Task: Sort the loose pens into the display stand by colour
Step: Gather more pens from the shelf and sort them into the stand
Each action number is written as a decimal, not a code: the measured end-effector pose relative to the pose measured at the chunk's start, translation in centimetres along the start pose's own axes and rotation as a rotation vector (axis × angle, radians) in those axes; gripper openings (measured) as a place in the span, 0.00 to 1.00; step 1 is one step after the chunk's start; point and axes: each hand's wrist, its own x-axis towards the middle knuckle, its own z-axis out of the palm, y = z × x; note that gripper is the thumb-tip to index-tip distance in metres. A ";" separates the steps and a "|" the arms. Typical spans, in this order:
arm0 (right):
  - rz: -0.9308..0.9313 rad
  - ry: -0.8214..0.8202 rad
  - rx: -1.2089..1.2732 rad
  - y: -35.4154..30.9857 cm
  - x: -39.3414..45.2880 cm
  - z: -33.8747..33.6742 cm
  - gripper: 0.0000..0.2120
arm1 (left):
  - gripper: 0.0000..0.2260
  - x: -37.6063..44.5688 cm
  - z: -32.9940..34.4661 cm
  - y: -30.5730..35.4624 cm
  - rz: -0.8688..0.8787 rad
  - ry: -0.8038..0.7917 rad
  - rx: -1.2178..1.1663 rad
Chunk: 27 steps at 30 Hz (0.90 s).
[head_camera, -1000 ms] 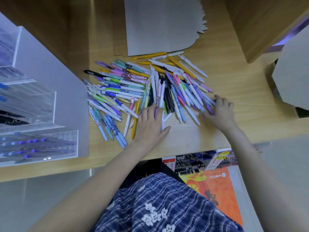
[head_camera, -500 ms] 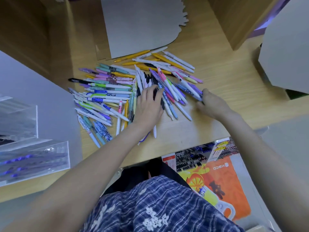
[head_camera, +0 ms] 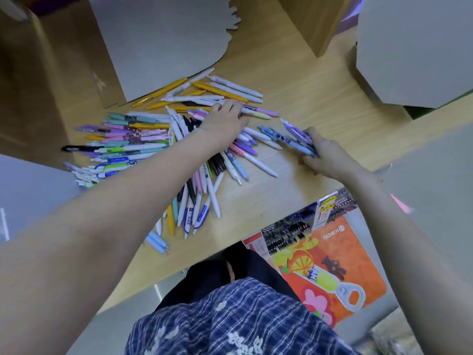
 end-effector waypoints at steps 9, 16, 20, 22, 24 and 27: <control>0.041 0.101 0.086 -0.5 0.7 0.5 0.14 | 0.13 -1.7 -2.8 -2.0 -0.003 0.299 -0.294; 0.051 0.191 -0.151 -4.0 0.3 0.2 0.15 | 0.06 -9.1 -5.7 -1.9 -0.237 0.462 -0.633; -0.028 0.262 0.384 -8.8 -1.9 0.1 0.14 | 0.06 -14.8 -6.5 -2.1 -0.319 0.376 -1.136; -0.134 0.179 0.685 -13.0 -3.6 0.3 0.13 | 0.08 -18.3 -6.5 -2.4 -0.368 0.326 -1.412; -0.229 0.124 0.829 -17.7 -5.6 1.0 0.13 | 0.07 -22.4 -6.0 -2.6 -0.394 0.268 -1.717; -0.344 -0.020 1.079 -24.5 -8.6 2.8 0.04 | 0.05 -29.2 -5.2 -3.3 -0.389 0.265 -1.892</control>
